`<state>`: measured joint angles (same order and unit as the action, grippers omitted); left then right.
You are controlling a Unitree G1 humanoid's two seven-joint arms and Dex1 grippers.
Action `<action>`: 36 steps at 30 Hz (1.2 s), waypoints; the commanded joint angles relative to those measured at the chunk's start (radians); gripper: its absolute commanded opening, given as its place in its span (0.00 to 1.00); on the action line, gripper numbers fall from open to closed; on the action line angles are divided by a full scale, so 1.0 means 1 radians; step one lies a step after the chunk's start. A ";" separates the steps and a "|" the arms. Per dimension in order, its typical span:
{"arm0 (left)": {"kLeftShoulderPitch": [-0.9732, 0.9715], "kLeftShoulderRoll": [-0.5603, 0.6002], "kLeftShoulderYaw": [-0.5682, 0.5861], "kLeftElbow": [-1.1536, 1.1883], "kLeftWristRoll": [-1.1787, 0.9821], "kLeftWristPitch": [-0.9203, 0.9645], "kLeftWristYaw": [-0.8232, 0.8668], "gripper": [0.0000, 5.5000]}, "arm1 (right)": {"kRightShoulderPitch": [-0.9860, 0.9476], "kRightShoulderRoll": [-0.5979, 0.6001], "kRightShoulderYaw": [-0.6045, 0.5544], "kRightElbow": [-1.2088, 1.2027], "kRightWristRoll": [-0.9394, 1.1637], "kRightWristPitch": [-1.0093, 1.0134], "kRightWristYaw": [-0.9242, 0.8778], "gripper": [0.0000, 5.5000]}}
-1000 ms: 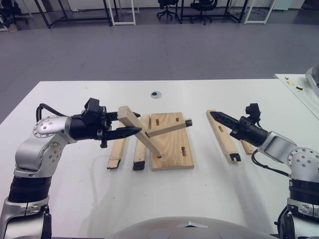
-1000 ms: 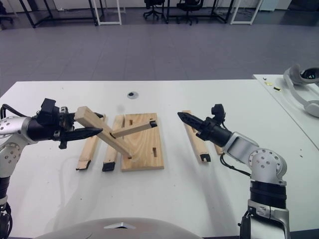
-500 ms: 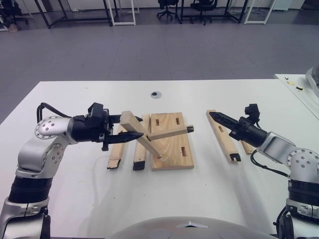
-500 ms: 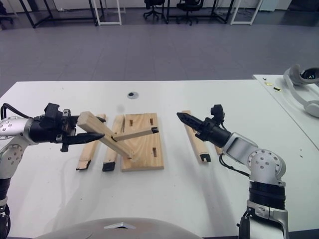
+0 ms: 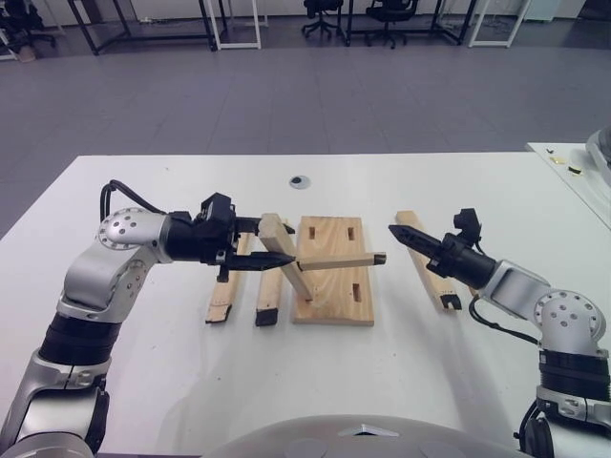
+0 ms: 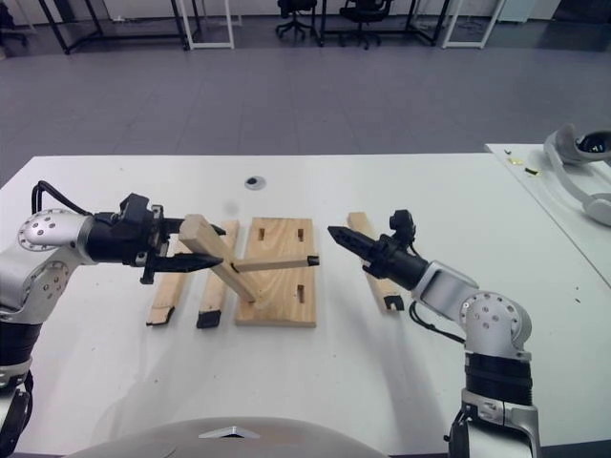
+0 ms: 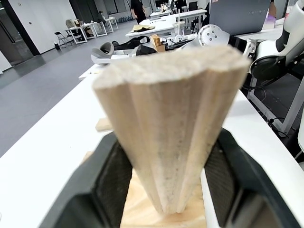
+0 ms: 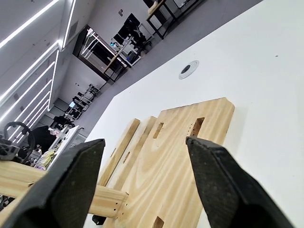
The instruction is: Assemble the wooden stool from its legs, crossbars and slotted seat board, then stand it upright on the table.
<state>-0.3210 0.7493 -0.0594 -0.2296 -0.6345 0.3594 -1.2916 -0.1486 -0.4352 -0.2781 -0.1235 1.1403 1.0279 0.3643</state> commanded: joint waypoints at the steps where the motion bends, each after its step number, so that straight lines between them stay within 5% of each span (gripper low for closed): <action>1: 0.029 0.016 -0.064 0.029 0.049 0.045 -0.017 0.37 | 0.015 0.032 0.004 0.042 -0.057 -0.008 -0.063 0.58; 21: 0.020 0.114 -0.287 0.111 0.140 0.082 -0.052 0.37 | -0.010 0.065 -0.049 0.047 -0.049 0.001 -0.101 0.58; 31: 0.050 0.095 -0.203 0.123 0.193 0.080 0.036 0.74 | 0.005 0.091 -0.050 0.033 -0.047 -0.002 -0.100 0.58; 36: 0.178 0.058 -0.140 0.115 0.347 0.029 0.283 0.85 | 0.019 0.092 -0.054 0.020 -0.047 0.000 -0.100 0.58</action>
<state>-0.1960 0.8370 -0.2283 -0.0825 -0.2995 0.3780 -1.0745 -0.1426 -0.3435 -0.3246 -0.0913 1.0974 1.0197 0.2721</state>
